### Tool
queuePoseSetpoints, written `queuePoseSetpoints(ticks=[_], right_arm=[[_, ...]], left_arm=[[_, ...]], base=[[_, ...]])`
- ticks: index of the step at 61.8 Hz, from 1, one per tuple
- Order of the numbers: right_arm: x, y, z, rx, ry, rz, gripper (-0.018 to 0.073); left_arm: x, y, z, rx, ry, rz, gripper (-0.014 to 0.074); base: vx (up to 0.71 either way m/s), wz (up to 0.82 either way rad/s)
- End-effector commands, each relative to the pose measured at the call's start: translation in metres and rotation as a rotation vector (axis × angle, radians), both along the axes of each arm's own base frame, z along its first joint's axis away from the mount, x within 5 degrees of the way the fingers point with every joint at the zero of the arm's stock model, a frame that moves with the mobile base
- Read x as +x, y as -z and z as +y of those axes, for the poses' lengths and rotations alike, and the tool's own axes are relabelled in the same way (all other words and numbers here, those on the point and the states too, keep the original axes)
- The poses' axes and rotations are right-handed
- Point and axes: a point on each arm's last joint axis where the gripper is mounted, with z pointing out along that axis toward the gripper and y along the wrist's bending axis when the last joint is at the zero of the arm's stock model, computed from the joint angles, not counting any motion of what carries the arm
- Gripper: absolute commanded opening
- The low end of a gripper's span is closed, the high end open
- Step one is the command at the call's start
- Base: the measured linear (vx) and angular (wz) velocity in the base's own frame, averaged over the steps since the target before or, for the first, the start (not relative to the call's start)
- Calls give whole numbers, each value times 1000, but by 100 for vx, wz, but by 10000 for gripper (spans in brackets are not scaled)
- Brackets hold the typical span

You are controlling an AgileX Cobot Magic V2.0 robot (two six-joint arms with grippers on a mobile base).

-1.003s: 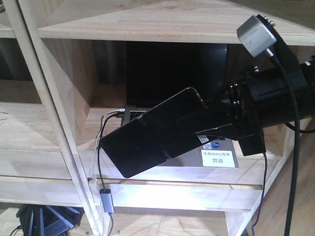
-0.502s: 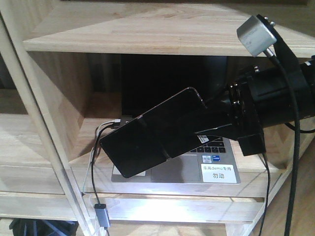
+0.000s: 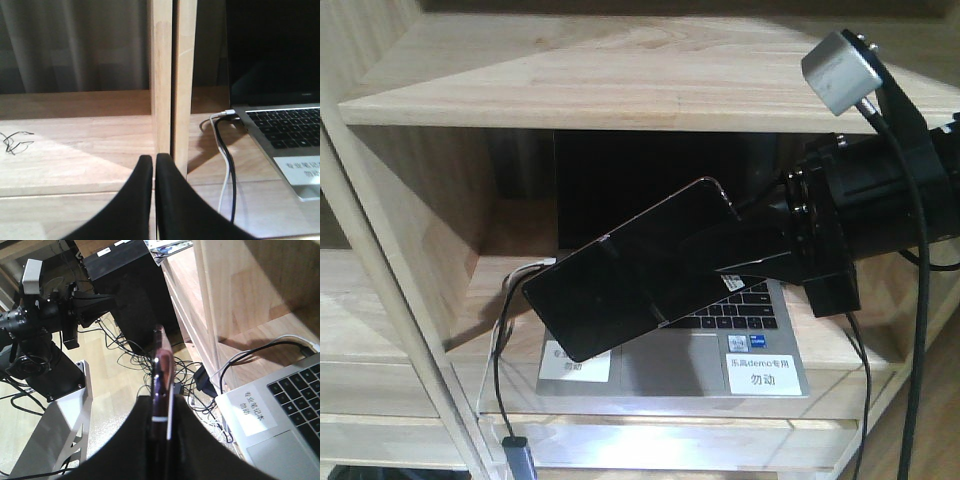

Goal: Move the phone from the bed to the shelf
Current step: 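Approach the shelf above the laptop with the phone in the right gripper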

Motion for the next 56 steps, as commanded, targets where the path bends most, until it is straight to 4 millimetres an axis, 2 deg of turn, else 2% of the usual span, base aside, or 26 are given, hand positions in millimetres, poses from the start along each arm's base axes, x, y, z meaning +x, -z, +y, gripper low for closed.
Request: queuePoseSetpoints(ticks=[1, 56], right_arm=[[-13, -21, 1, 96, -47, -14, -1], [-13, -21, 1, 96, -47, -14, -1]], left_arm=[[1, -6, 1, -17, -6, -75, 1], [1, -6, 1, -17, -6, -75, 1]], base=[[6, 1], [2, 0]])
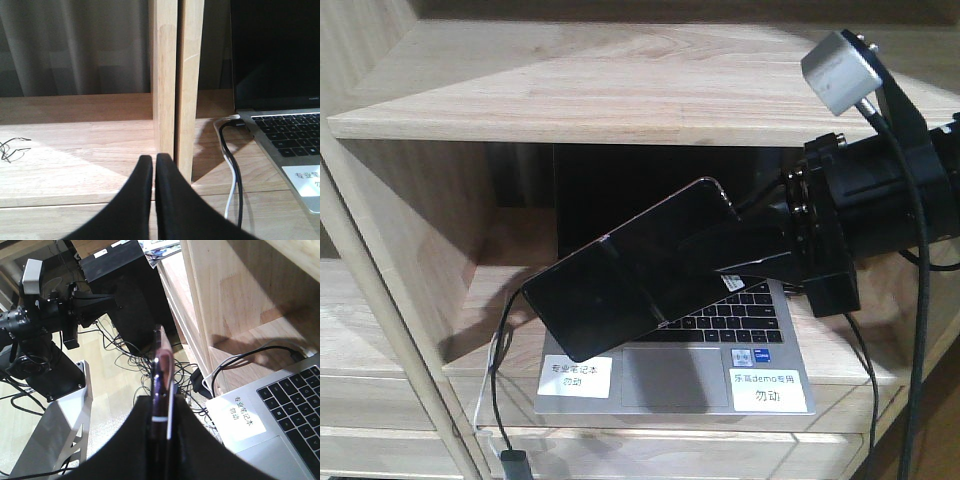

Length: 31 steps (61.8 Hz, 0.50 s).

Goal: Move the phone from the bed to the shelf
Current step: 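Approach the shelf above the laptop with the phone in the right gripper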

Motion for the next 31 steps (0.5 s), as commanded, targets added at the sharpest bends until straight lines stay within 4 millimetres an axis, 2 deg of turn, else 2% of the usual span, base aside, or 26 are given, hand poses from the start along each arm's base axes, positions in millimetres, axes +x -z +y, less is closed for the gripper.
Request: queuePoseSetpoints(ticks=[1, 31], right_arm=[[-13, -21, 1, 96, -47, -14, -1], [-13, -21, 1, 97, -47, -14, -1]], left_arm=[[1, -6, 1, -17, -6, -75, 1], [1, -6, 1, -17, -6, -75, 1]], base=[[0, 0], [0, 0]])
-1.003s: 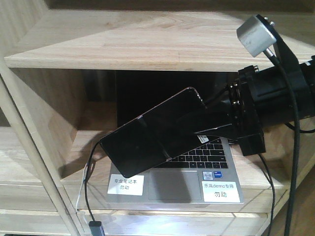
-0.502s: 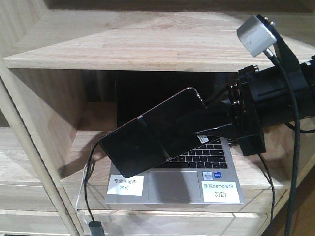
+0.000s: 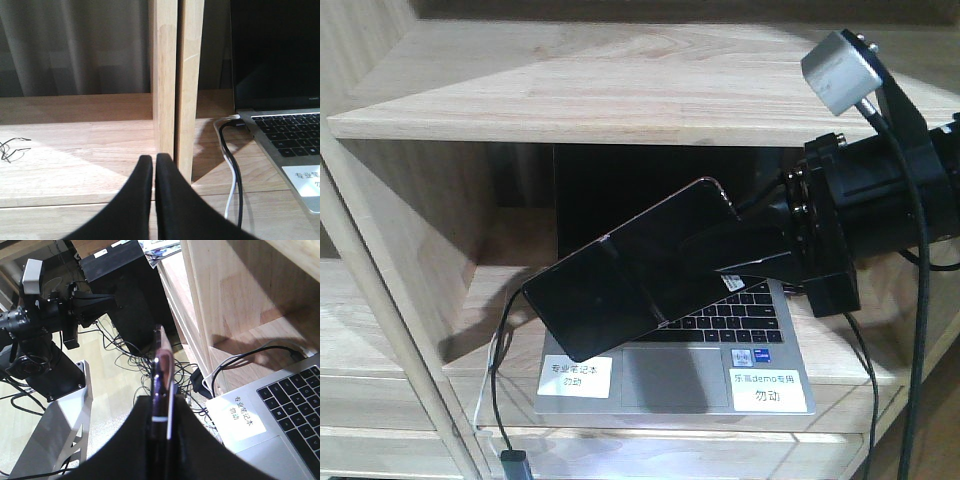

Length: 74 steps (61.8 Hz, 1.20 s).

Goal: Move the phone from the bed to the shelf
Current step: 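Approach the shelf above the laptop with the phone in the right gripper, then raise the right gripper and lower the phone onto the upper shelf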

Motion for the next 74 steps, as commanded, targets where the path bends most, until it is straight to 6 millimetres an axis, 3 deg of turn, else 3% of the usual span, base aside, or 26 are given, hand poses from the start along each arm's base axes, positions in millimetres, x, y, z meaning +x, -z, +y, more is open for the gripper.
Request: queuePoseSetpoints(ticks=[1, 42, 74], right_arm=[[-13, -21, 1, 97, -47, -14, -1], [-13, -22, 1, 104, -47, -17, -1], [-47, -65, -2, 310, -22, -153, -1]], left_arm=[[1, -6, 1, -17, -6, -75, 1], [1, -6, 1, -17, -6, -75, 1], [1, -6, 1, -17, -6, -75, 1]], base=[[0, 0], [0, 0], [0, 0]])
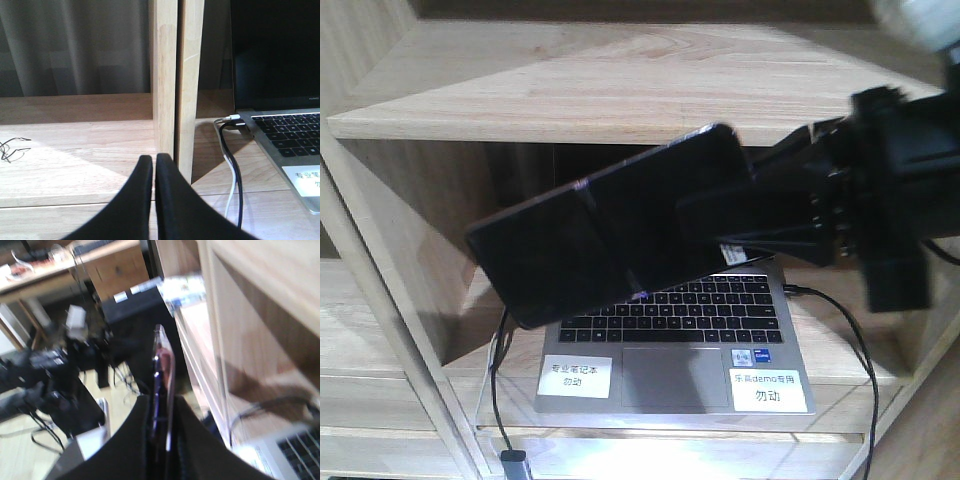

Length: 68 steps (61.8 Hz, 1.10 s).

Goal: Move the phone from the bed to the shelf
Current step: 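Raise the right gripper and lower the phone onto the upper shelf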

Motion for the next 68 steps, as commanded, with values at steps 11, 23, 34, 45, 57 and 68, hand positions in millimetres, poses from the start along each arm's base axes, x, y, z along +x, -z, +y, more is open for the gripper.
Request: queuePoseSetpoints(ticks=[11, 23, 34, 45, 57, 68], right_arm=[[-23, -57, -6, 172, 59, -183, -1], [-17, -97, -11, 237, 205, -309, -1], [1, -123, -12, 256, 277, -390, -1], [33, -134, -5, 271, 278, -383, -1], [74, -133, 5, 294, 273, -352, -1], [103, -126, 23, 289, 256, -336, -1]], left_arm=[[1, -6, 1, -17, -6, -75, 1], [1, -6, 1, -17, -6, -75, 1], [1, -6, 1, -17, -6, -75, 1], [1, -6, 1, -17, -6, -75, 1], [1, -6, 1, -17, -6, -75, 1], [1, -6, 1, -17, -6, -75, 1]], base=[[0, 0], [0, 0], [0, 0], [0, 0], [0, 0], [0, 0]])
